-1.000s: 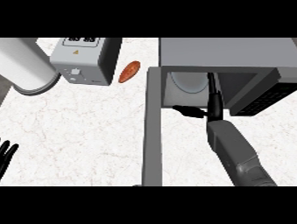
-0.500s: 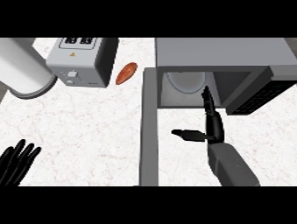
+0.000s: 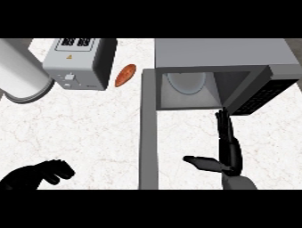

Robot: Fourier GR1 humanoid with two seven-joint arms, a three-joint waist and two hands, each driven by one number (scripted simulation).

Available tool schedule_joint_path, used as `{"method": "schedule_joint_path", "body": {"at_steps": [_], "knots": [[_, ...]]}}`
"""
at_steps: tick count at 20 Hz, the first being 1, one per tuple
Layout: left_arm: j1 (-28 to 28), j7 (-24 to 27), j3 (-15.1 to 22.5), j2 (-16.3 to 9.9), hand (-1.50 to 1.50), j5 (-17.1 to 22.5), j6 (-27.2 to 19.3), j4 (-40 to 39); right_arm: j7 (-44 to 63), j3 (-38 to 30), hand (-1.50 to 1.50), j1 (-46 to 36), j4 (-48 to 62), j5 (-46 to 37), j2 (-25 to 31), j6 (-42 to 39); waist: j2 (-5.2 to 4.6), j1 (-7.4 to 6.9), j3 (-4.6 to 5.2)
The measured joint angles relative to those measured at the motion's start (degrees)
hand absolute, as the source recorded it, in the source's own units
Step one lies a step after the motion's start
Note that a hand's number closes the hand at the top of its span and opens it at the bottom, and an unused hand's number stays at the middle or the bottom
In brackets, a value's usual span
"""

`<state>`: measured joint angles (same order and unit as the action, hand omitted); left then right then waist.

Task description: Pick up the milk, place it into the microwave and close the microwave

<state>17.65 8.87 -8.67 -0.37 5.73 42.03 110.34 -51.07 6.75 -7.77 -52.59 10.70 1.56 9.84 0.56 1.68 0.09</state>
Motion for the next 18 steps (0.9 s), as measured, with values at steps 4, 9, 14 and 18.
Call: {"method": "schedule_joint_path", "body": {"at_steps": [4, 9, 14, 18], "knots": [[-3.9, -0.5, 4.7, 0.2, 1.5, -4.3, -3.1, -1.9, 2.6, 1.7, 1.5, 9.3, -12.6, 1.3, 2.1, -1.6, -0.18, -0.17, 0.0], [-10.4, -0.9, 10.4, 0.3, 1.5, -10.5, -8.7, -6.4, 5.8, 0.8, -1.5, 18.2, -24.4, 4.4, 5.8, -4.3, -0.37, -0.4, -0.02], [-16.8, 0.5, 16.7, 0.4, 1.5, -15.1, -14.3, -12.3, 8.3, -0.9, -1.5, 24.9, -33.9, 6.7, 8.8, -5.8, -0.48, -0.57, -0.04], [-24.3, 0.6, 22.0, 0.3, 1.5, -16.9, -19.3, -19.7, 9.0, -2.7, -1.5, 26.8, -37.3, 6.9, 10.6, -5.8, -0.57, -0.53, -0.05]]}}
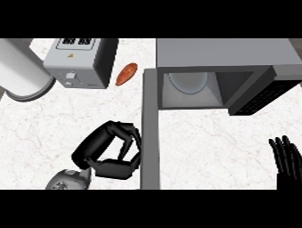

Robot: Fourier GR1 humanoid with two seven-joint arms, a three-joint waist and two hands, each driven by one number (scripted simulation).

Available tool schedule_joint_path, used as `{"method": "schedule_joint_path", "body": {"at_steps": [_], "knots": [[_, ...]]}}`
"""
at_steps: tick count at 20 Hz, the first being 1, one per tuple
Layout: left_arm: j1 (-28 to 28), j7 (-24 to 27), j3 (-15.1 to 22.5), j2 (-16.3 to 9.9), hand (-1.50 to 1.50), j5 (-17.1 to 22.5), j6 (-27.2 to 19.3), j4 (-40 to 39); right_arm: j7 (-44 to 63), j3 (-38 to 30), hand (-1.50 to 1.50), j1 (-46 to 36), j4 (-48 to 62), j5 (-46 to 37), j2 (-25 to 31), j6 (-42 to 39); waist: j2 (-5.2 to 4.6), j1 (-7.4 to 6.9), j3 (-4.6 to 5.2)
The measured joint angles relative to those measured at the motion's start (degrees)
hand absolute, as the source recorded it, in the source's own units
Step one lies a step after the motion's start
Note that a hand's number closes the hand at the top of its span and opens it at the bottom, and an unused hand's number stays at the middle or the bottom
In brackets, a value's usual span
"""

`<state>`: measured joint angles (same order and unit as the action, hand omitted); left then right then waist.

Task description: Pick up the milk, place it into the microwave and close the microwave

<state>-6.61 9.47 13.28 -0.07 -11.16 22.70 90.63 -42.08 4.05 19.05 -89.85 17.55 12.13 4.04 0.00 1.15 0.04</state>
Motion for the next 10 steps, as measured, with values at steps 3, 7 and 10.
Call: {"method": "schedule_joint_path", "body": {"at_steps": [3, 7, 10], "knots": [[-2.9, 1.8, 5.6, -0.1, 1.5, -1.9, -4.9, -3.3, 0.7, -1.0, -1.5, 1.7, -2.9, 0.0, 1.7, -0.7, 0.05, -0.01, 0.0], [-9.6, 0.8, 13.1, -0.2, 1.5, -0.7, -12.2, -10.2, 2.0, -1.3, -1.5, 2.4, -6.6, 0.1, 2.3, -1.0, 0.05, 0.36, 0.01], [-12.5, 1.2, 19.2, -0.3, 1.5, 0.9, -18.9, -16.5, 4.3, -2.0, -1.5, 3.3, -11.0, 1.3, 3.8, -2.0, -0.04, 0.91, 0.03]]}}
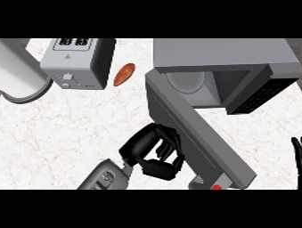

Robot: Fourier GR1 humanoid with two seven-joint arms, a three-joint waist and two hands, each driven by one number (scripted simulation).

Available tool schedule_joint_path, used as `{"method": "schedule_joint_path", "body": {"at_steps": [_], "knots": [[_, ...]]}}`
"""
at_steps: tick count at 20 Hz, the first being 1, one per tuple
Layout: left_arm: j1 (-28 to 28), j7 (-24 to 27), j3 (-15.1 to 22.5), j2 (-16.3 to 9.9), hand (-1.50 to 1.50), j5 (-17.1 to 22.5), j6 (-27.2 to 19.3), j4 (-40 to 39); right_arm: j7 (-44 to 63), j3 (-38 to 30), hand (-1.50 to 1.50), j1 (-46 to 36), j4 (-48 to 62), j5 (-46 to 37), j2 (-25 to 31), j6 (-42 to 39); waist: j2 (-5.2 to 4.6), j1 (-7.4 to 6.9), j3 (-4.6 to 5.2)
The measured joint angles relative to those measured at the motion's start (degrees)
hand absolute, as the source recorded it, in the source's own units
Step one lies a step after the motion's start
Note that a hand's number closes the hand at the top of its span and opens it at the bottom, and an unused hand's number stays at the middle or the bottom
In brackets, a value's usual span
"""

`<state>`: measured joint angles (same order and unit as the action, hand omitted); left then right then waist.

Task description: Pick up the milk, place it into the microwave and close the microwave

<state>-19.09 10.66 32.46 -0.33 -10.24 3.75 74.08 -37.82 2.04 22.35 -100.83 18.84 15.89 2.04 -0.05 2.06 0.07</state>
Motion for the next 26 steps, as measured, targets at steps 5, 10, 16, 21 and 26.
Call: {"method": "schedule_joint_path", "body": {"at_steps": [5, 10, 16, 21, 26], "knots": [[-7.5, -2.5, 8.9, -0.1, 1.5, 7.3, -7.1, -9.2, 3.7, 0.6, -1.5, 0.1, -6.1, 1.5, 1.6, -1.7, -0.3, 1.61, 0.04], [-13.8, -3.9, 16.2, -0.1, -1.5, 16.1, -12.7, -13.9, 6.3, 1.1, -1.5, -2.1, -9.1, 3.0, 3.4, -4.0, -0.84, 3.75, 0.06], [-18.9, 0.2, 18.0, 0.0, 1.5, 25.5, -17.4, -15.2, 9.3, 1.5, -1.5, -4.8, -12.8, 4.8, 5.9, -6.6, -1.66, 6.93, 0.19], [-23.3, 3.3, 17.4, 0.1, 1.5, 31.7, -19.6, -16.2, 11.0, 2.0, -1.5, -6.0, -15.5, 6.0, 7.7, -8.6, -2.29, 10.21, 0.23], [-28.4, 4.7, 16.4, 0.3, 1.5, 36.3, -21.5, -18.5, 12.6, 1.5, -1.5, -7.3, -18.0, 7.3, 9.3, -9.6, -2.8, 13.03, 0.18]]}}
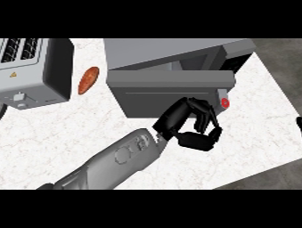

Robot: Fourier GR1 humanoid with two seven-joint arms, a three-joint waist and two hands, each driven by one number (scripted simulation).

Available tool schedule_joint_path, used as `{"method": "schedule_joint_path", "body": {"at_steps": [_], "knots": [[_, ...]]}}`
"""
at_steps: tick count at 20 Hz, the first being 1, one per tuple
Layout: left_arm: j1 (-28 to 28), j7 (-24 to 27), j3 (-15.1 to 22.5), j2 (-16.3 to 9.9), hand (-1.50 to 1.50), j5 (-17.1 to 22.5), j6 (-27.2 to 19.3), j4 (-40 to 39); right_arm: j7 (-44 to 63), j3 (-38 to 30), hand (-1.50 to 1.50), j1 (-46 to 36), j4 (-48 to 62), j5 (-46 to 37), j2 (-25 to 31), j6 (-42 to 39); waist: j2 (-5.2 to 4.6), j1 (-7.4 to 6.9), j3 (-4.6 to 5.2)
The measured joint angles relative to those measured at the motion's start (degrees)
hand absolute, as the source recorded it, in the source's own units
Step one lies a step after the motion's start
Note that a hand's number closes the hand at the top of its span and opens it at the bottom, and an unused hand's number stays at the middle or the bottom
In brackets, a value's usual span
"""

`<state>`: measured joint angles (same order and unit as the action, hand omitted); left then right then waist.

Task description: Pick up the milk, place it into the microwave and close the microwave

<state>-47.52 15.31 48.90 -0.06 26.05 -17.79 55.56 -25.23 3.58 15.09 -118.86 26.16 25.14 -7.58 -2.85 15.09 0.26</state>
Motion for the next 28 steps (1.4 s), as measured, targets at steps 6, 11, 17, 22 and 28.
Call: {"method": "schedule_joint_path", "body": {"at_steps": [6, 11, 17, 22, 28], "knots": [[-5.1, 0.2, -1.2, -0.5, 1.5, 4.2, -2.2, -3.9, 2.2, -0.4, -1.5, -1.2, -2.0, 2.3, 1.6, -1.2, -0.75, 2.86, -0.11], [-8.1, 0.2, -2.3, -1.4, 1.5, 6.9, -4.2, -7.3, 3.7, -1.0, -1.5, -2.3, -3.1, 3.9, 3.1, -2.2, -1.4, 4.75, -0.16], [-9.1, 1.0, -2.1, -2.0, 1.5, 9.3, -6.4, -8.6, 5.3, -2.2, -1.5, -3.4, -3.8, 5.8, 4.8, -3.1, -1.63, 6.53, -0.17], [-8.7, 2.0, -1.4, -2.8, 1.5, 10.7, -8.5, -8.2, 6.5, -3.3, -1.5, -4.3, -4.2, 7.3, 6.1, -3.6, -1.56, 7.53, -0.17], [-8.3, 3.1, -0.8, -3.5, 1.5, 11.9, -10.9, -7.6, 7.6, -4.9, -1.5, -5.4, -4.4, 8.5, 7.6, -3.8, -1.57, 8.54, -0.17]]}}
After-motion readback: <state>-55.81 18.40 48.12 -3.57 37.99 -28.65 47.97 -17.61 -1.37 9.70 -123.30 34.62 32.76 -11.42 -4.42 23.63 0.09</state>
